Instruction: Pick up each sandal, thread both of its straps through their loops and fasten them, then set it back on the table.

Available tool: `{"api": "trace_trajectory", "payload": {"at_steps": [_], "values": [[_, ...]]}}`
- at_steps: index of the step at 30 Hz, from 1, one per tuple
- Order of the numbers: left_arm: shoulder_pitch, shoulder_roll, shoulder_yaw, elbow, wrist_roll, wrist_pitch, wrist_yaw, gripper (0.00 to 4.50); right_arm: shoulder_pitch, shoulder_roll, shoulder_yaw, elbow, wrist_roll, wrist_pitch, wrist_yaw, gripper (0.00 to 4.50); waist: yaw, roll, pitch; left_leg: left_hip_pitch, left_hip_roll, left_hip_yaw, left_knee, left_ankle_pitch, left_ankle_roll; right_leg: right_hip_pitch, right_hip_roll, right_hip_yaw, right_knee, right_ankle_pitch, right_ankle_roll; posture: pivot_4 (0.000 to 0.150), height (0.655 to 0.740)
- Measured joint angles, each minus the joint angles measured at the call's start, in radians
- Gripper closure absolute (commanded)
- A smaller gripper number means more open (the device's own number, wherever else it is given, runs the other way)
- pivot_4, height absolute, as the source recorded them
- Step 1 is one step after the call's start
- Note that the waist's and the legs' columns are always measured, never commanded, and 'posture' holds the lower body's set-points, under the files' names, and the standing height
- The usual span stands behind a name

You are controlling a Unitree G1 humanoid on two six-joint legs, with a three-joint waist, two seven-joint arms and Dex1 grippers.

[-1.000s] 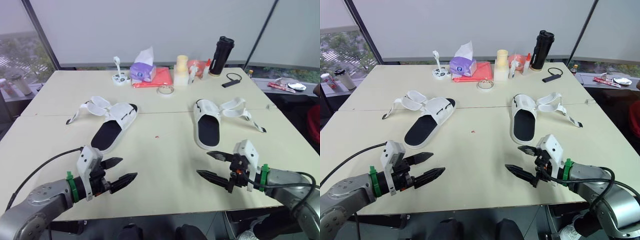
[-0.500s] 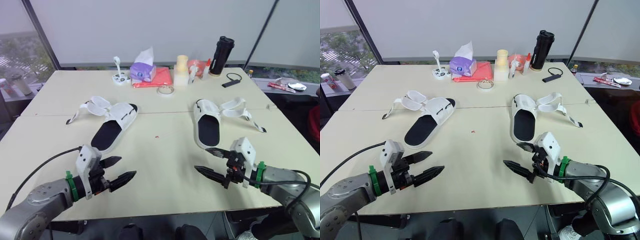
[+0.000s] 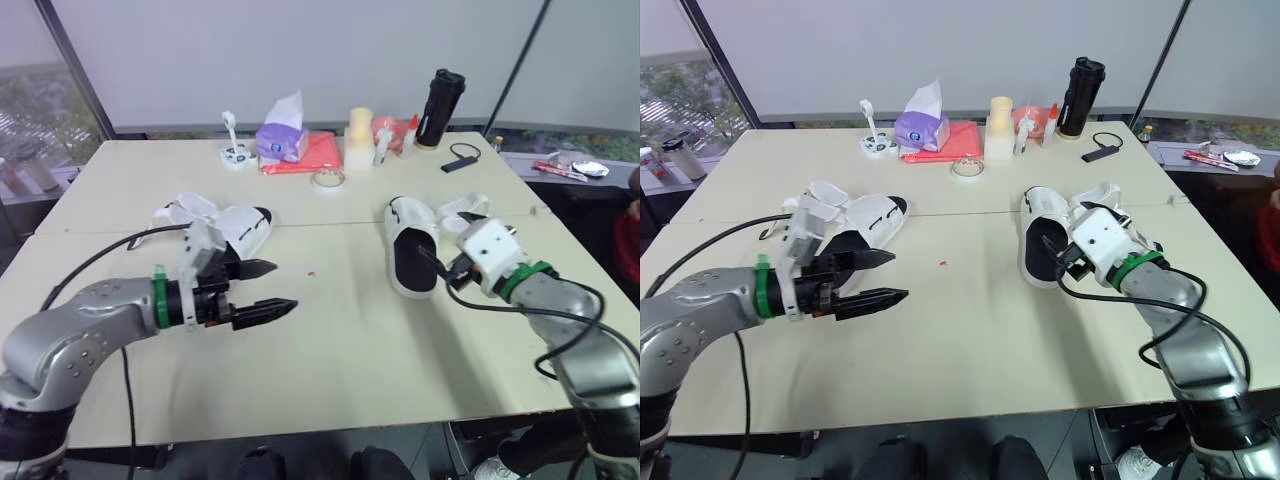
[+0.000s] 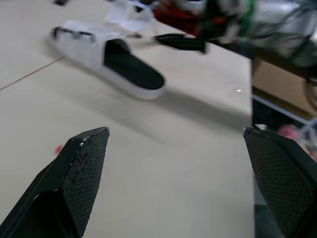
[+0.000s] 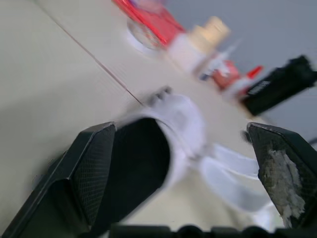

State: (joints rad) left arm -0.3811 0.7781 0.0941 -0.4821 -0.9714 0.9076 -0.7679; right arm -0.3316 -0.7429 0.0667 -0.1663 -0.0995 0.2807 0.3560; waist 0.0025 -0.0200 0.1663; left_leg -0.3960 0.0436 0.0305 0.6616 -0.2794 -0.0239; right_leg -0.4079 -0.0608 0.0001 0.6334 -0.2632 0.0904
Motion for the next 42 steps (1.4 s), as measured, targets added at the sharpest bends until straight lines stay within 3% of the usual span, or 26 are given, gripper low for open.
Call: {"api": "trace_trajectory", "payload": {"at_steps": [10, 18, 21, 28, 37, 42], "values": [[-0.013, -0.033, -0.034, 0.007, 0.009, 0.002, 0.006, 0.02, -0.285, 0.032, 0.233, 0.528, -0.359, -0.314, -0.135, 0.00, -0.018, 0.001, 0.001, -0.002, 0.000, -0.001, 0.000, 0.000, 0.000, -0.002, 0.000, 0.000, 0.000, 0.000, 0.001, 0.150, 0.7394], [0.061, -0.053, -0.037, 0.010, 0.067, -0.020, 0.021, 0.02, -0.595, 0.179, 0.359, 1.079, -0.520, -0.470, -0.316, 0.00, -0.024, 0.002, 0.002, -0.002, 0.000, 0.000, 0.000, 0.001, -0.001, -0.002, 0.000, 0.000, 0.001, 0.000, 0.001, 0.150, 0.7394], [0.083, -0.061, -0.039, 0.010, 0.087, -0.028, 0.027, 0.00, -0.672, 0.215, 0.394, 1.229, -0.562, -0.506, -0.381, 0.86, -0.019, 0.002, 0.002, -0.004, 0.000, -0.001, 0.000, 0.002, -0.003, -0.003, 0.000, 0.000, 0.001, 0.000, 0.001, 0.150, 0.7394], [0.130, -0.062, -0.004, 0.008, 0.095, -0.029, 0.052, 0.00, -0.730, 0.239, 0.432, 1.371, -0.604, -0.549, -0.438, 4.43, -0.022, 0.002, 0.002, -0.007, 0.000, -0.001, 0.000, 0.002, -0.004, -0.005, -0.001, 0.000, 0.001, 0.001, 0.001, 0.150, 0.7394], [0.129, -0.064, 0.001, 0.015, 0.112, -0.045, 0.042, 0.00, -0.737, 0.179, 0.460, 1.328, -0.636, -0.655, -0.463, 4.48, -0.019, 0.005, 0.004, -0.010, -0.001, -0.001, 0.001, 0.002, -0.004, -0.010, -0.002, 0.000, 0.003, 0.001, 0.001, 0.150, 0.7394], [0.106, -0.023, 0.016, 0.091, 0.148, -0.072, -0.004, 0.00, -0.676, -0.004, 0.482, 1.051, -0.640, -1.050, -0.397, 4.48, -0.022, 0.006, 0.004, -0.014, -0.001, 0.000, 0.000, 0.005, -0.009, -0.017, -0.001, 0.002, 0.006, 0.001, 0.001, 0.150, 0.7394]]}}
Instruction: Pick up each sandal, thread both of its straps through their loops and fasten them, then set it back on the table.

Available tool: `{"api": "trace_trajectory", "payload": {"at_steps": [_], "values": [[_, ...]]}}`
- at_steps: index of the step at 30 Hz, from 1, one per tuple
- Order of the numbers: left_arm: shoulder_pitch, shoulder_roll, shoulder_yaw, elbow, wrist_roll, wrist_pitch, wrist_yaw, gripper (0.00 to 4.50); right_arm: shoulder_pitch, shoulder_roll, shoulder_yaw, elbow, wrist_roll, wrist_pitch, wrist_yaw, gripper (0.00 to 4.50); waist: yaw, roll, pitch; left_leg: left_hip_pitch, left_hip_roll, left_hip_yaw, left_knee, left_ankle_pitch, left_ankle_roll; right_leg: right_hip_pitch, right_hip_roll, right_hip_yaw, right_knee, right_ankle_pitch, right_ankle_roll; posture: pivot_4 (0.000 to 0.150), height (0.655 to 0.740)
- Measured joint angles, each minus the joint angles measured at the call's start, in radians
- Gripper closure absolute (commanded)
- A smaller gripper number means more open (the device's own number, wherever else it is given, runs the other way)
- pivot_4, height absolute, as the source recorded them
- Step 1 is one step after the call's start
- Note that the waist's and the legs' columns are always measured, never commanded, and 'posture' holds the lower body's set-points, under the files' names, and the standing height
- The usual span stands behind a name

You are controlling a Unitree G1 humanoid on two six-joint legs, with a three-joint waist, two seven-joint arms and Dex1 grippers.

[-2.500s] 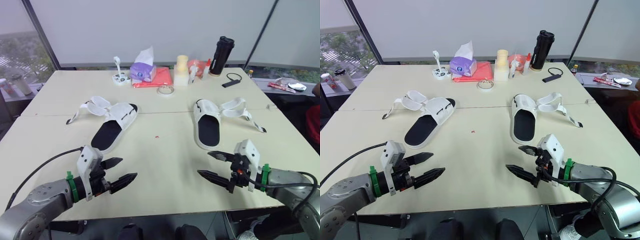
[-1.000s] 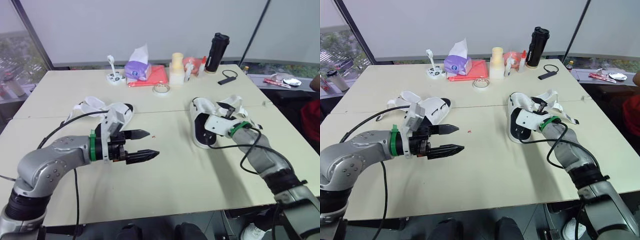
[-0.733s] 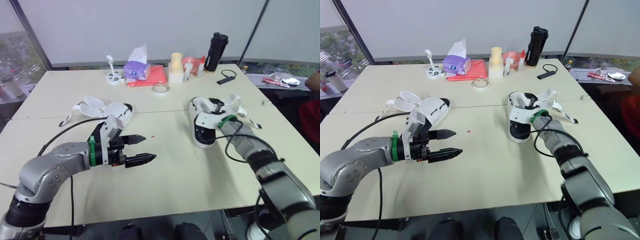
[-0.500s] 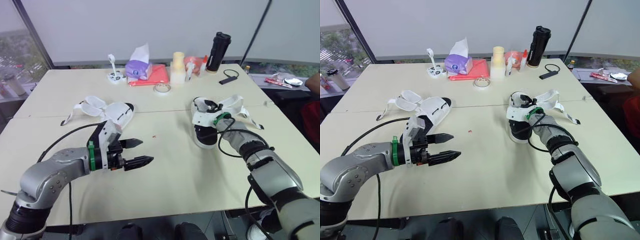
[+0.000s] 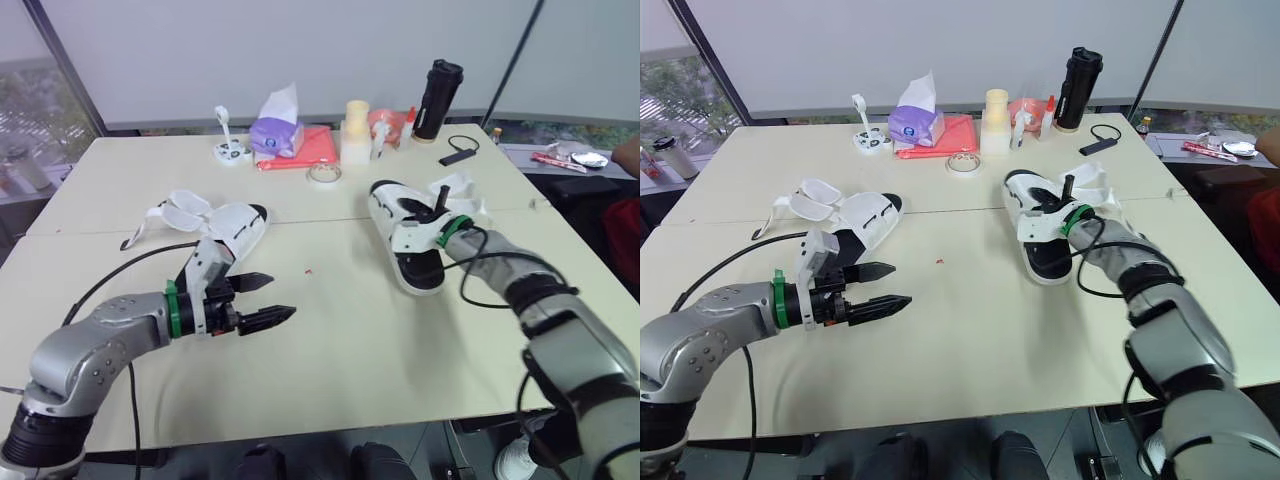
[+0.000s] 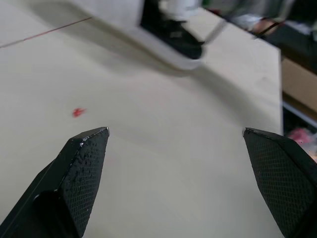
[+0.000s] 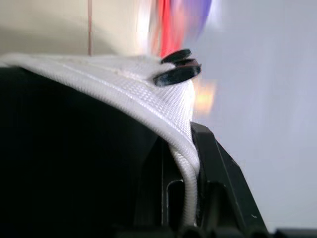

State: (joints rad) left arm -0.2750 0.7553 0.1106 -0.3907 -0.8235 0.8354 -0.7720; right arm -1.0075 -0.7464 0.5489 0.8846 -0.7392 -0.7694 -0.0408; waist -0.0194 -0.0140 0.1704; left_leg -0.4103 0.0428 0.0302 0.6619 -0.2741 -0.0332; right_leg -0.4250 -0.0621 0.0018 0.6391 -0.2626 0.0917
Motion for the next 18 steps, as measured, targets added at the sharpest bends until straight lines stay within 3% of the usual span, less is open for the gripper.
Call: {"api": "trace_trajectory", "payload": {"at_steps": [3, 7, 18], "values": [[-0.007, -0.002, -0.001, 0.018, 0.009, -0.014, -0.023, 0.00, 0.041, -0.071, 0.018, -0.128, 0.006, -0.237, 0.067, 4.48, -0.002, 0.000, 0.000, 0.001, 0.001, 0.000, 0.000, -0.002, 0.004, 0.000, 0.000, 0.000, 0.001, 0.000, 0.000, 0.150, 0.7394], [-0.009, -0.021, -0.009, 0.027, 0.016, -0.018, -0.029, 0.00, 0.089, -0.089, 0.030, -0.209, -0.017, -0.412, 0.086, 4.48, 0.000, 0.000, 0.000, 0.001, 0.001, 0.001, 0.003, -0.002, 0.004, 0.000, 0.000, 0.001, 0.004, 0.000, 0.000, 0.150, 0.7394], [-0.008, -0.041, -0.017, 0.024, 0.028, -0.018, -0.028, 0.00, 0.088, -0.044, 0.041, -0.321, -0.436, -0.627, -0.212, 4.48, 0.005, 0.000, 0.000, 0.002, 0.000, 0.001, 0.003, 0.003, -0.005, -0.002, 0.000, 0.003, 0.008, 0.000, 0.000, 0.150, 0.7394]]}}
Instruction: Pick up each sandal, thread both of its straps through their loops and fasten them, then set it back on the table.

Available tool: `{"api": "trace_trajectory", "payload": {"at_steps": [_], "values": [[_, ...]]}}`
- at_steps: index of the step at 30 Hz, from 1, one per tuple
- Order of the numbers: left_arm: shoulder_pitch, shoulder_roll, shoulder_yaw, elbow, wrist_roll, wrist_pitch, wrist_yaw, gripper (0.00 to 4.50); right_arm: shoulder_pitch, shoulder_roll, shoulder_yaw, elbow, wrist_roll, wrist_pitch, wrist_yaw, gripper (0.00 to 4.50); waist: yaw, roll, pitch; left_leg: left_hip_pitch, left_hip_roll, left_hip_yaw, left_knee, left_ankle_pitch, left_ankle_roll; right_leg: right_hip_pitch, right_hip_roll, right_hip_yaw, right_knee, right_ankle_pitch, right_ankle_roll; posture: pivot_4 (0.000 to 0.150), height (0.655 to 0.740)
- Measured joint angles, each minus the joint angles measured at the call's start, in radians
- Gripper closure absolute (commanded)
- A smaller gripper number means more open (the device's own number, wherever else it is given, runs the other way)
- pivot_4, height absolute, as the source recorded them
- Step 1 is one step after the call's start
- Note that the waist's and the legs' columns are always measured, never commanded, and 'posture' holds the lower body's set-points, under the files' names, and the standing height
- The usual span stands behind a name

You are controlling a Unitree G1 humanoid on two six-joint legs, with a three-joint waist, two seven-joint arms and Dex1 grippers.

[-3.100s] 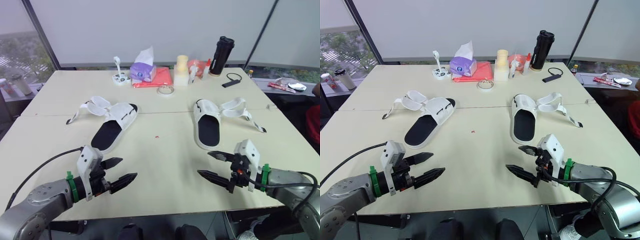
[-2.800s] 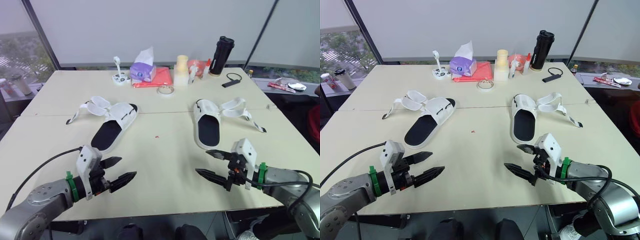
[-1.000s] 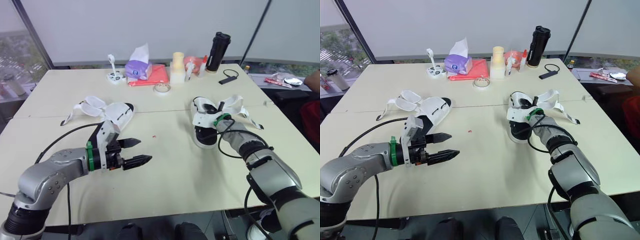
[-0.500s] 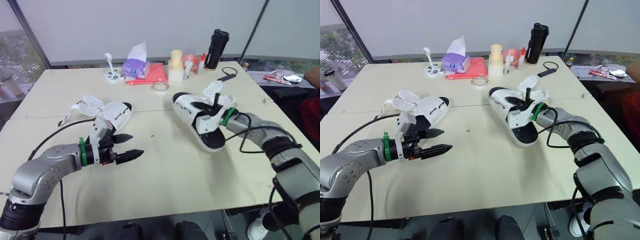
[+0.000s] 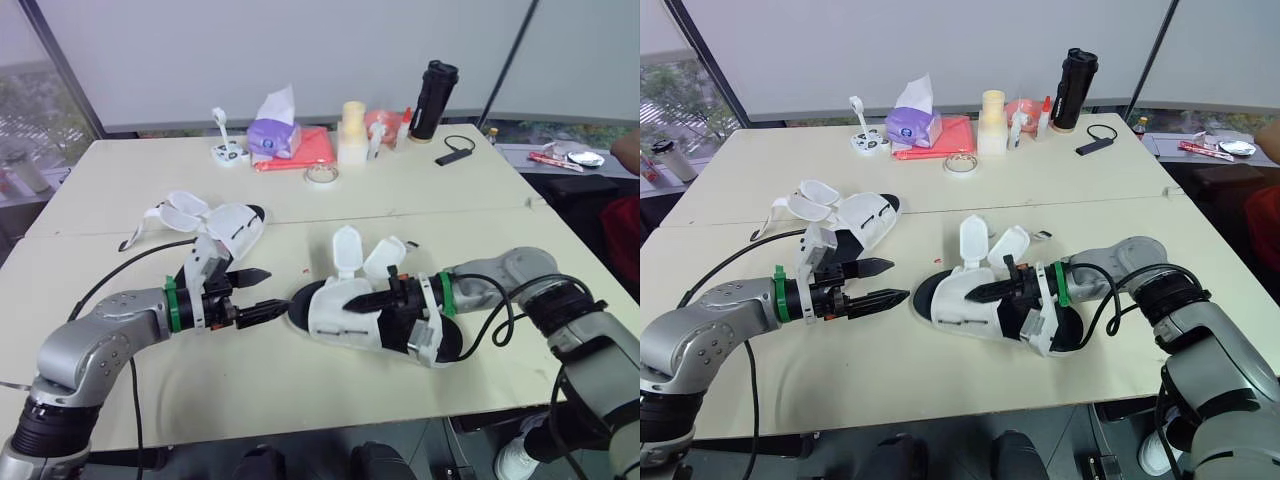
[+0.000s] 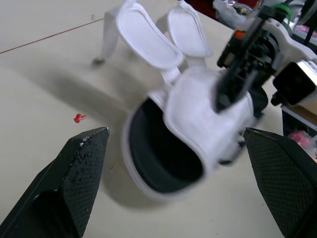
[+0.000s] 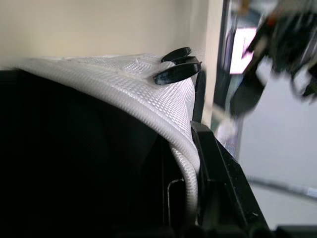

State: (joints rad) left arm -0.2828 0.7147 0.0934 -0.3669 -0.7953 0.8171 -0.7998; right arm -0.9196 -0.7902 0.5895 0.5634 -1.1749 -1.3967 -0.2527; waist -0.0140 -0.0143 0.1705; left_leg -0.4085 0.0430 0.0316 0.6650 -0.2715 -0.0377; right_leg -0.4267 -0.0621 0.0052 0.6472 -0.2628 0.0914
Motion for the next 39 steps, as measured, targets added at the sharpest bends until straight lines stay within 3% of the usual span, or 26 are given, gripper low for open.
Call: {"api": "trace_trajectory", "payload": {"at_steps": [3, 6, 13, 26, 29, 36, 39], "values": [[0.011, 0.000, 0.000, -0.008, 0.000, 0.000, 0.006, 0.00, 0.000, 0.000, 0.020, 0.002, -0.070, 0.003, -0.078, 4.48, -0.001, 0.000, 0.000, 0.000, 0.000, 0.001, 0.000, 0.000, 0.000, 0.000, 0.000, 0.001, 0.000, 0.000, 0.000, 0.150, 0.7394], [0.015, -0.010, 0.000, -0.030, -0.003, 0.003, 0.017, 0.00, -0.003, 0.000, 0.042, 0.018, -0.115, 0.021, -0.140, 3.48, -0.001, 0.000, 0.000, 0.000, 0.000, 0.001, 0.000, 0.000, 0.000, 0.000, 0.000, 0.001, 0.000, 0.000, 0.000, 0.150, 0.7394], [0.014, -0.010, -0.001, -0.037, 0.002, 0.003, 0.013, 0.00, -0.022, -0.003, 0.071, 0.058, -0.114, 0.037, -0.183, 0.09, -0.003, 0.000, 0.000, 0.001, 0.000, 0.001, 0.000, 0.000, 0.000, 0.000, 0.000, 0.002, 0.001, 0.000, 0.000, 0.150, 0.7394], [-0.093, -0.002, -0.190, 0.229, 0.263, -0.265, -0.207, 0.00, 0.106, -0.148, -0.018, -0.059, 0.026, 0.135, -0.071, 0.03, -0.002, 0.000, 0.000, 0.001, -0.001, 0.002, 0.000, -0.002, 0.004, 0.000, 0.001, 0.004, 0.001, 0.000, 0.000, 0.150, 0.7394], [-0.157, -0.032, -0.238, 0.339, 0.321, -0.346, -0.275, 0.81, 0.183, -0.190, -0.068, -0.118, 0.113, 0.174, -0.001, 0.00, 0.003, 0.000, 0.000, 0.001, -0.001, 0.002, 0.000, -0.002, 0.004, 0.000, 0.001, 0.004, 0.001, 0.000, 0.000, 0.150, 0.7394], [-0.276, -0.069, -0.292, 0.531, 0.413, -0.485, -0.427, 4.35, 0.381, -0.303, -0.226, -0.252, 0.348, 0.316, 0.200, 0.00, 0.002, 0.000, 0.000, 0.001, -0.001, 0.004, 0.000, -0.004, 0.007, 0.000, 0.002, 0.006, 0.000, 0.000, 0.000, 0.150, 0.7394], [-0.302, -0.101, -0.313, 0.582, 0.443, -0.522, -0.466, 4.48, 0.461, -0.310, -0.300, -0.275, 0.432, 0.418, 0.272, 0.00, 0.001, 0.000, 0.000, 0.002, -0.001, 0.005, 0.001, -0.004, 0.007, 0.000, 0.002, 0.007, 0.001, 0.000, 0.000, 0.150, 0.7394]]}}
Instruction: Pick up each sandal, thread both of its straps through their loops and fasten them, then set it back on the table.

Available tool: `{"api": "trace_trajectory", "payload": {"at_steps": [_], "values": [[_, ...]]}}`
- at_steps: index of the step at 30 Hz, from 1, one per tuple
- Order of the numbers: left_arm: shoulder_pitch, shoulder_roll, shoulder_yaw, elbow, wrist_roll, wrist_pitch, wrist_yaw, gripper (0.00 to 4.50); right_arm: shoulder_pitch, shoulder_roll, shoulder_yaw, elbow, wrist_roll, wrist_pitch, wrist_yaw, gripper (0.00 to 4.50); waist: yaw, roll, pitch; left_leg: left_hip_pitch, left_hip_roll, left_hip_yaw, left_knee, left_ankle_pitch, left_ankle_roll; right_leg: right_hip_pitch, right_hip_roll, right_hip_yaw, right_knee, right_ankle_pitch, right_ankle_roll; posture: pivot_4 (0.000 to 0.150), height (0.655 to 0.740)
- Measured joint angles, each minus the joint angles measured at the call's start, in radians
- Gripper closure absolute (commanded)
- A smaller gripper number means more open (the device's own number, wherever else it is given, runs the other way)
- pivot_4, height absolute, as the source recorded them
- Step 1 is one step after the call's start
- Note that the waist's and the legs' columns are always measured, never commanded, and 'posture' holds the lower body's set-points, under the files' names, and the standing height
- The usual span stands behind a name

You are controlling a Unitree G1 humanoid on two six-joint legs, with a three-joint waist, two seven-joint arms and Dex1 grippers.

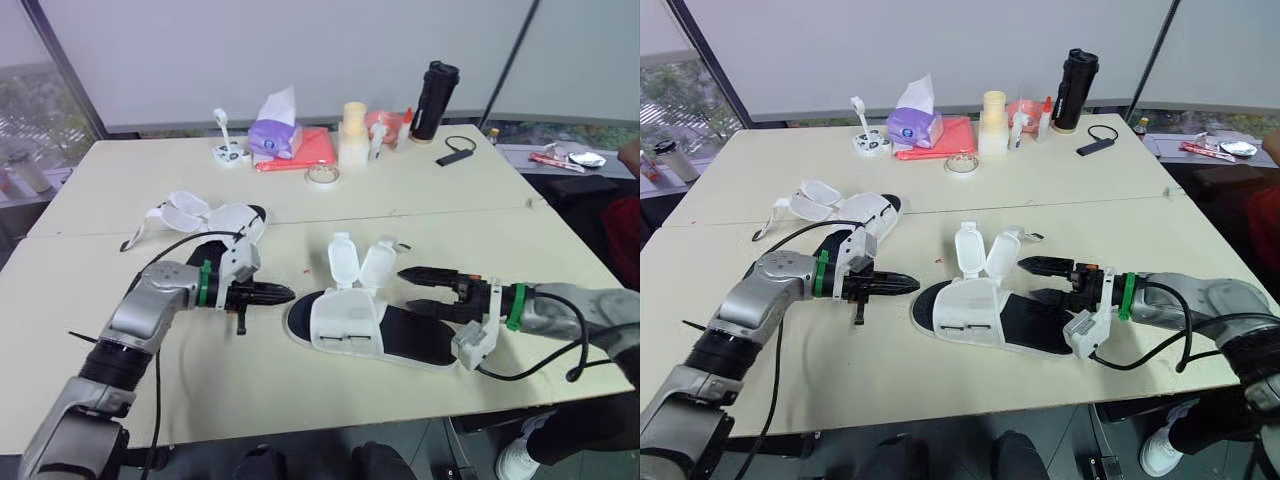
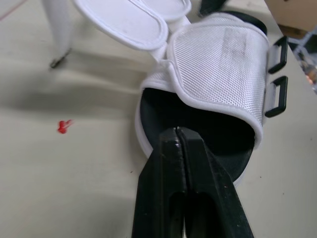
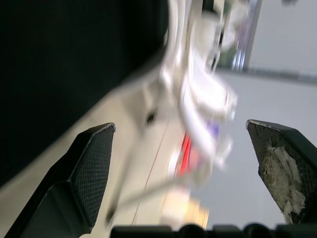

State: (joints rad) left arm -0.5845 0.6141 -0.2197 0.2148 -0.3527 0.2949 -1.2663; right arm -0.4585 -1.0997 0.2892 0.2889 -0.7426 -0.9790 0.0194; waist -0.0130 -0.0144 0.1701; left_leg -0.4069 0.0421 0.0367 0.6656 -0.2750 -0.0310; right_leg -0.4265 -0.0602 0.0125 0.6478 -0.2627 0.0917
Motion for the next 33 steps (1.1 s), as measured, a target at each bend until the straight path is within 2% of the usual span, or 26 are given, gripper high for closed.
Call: {"api": "trace_trajectory", "payload": {"at_steps": [6, 10, 18, 23, 31, 33], "values": [[-0.013, -0.041, -0.034, 0.033, 0.046, -0.015, -0.035, 4.48, 0.125, 0.067, -0.135, -0.012, 0.268, 0.294, 0.177, 0.00, 0.000, 0.000, 0.000, 0.000, 0.000, 0.000, 0.000, 0.000, 0.001, 0.000, 0.001, 0.000, 0.000, 0.000, 0.000, 0.150, 0.7394], [-0.014, -0.050, -0.069, 0.047, 0.085, -0.037, -0.071, 4.48, 0.164, 0.144, -0.164, -0.079, 0.360, 0.437, 0.260, 0.00, -0.001, 0.000, 0.000, 0.000, 0.001, 0.000, 0.000, 0.000, 0.001, 0.000, 0.002, 0.001, 0.000, 0.000, 0.000, 0.150, 0.7394], [-0.013, -0.100, -0.121, -0.002, 0.103, -0.017, -0.121, 4.48, 0.078, 0.287, -0.164, -0.060, 0.395, 0.583, 0.332, 0.00, 0.003, 0.000, 0.000, 0.000, 0.000, 0.000, 0.001, 0.000, 0.001, 0.000, 0.002, 0.001, 0.000, 0.000, 0.000, 0.150, 0.7394], [-0.005, -0.117, -0.125, -0.034, 0.104, 0.003, -0.117, 4.48, -0.027, 0.406, -0.117, 0.062, 0.394, 0.595, 0.347, 0.00, 0.000, 0.000, 0.000, 0.000, 0.001, -0.001, 0.001, -0.001, 0.001, 0.000, 0.003, 0.002, 0.001, 0.000, 0.000, 0.150, 0.7394], [0.003, -0.128, -0.122, -0.014, 0.127, -0.040, -0.075, 4.48, -0.146, 0.488, -0.088, 0.272, 0.388, 0.588, 0.352, 0.00, -0.001, 0.000, 0.000, 0.000, 0.001, -0.001, 0.001, 0.000, 0.001, 0.000, 0.004, 0.004, 0.001, 0.000, 0.000, 0.150, 0.7394], [0.002, -0.130, -0.121, -0.012, 0.127, -0.043, -0.066, 4.50, -0.183, 0.501, -0.083, 0.322, 0.368, 0.589, 0.320, 0.53, -0.001, 0.000, 0.000, 0.000, 0.001, -0.001, 0.001, 0.000, 0.001, 0.000, 0.004, 0.004, 0.001, 0.000, 0.000, 0.150, 0.7394]]}}
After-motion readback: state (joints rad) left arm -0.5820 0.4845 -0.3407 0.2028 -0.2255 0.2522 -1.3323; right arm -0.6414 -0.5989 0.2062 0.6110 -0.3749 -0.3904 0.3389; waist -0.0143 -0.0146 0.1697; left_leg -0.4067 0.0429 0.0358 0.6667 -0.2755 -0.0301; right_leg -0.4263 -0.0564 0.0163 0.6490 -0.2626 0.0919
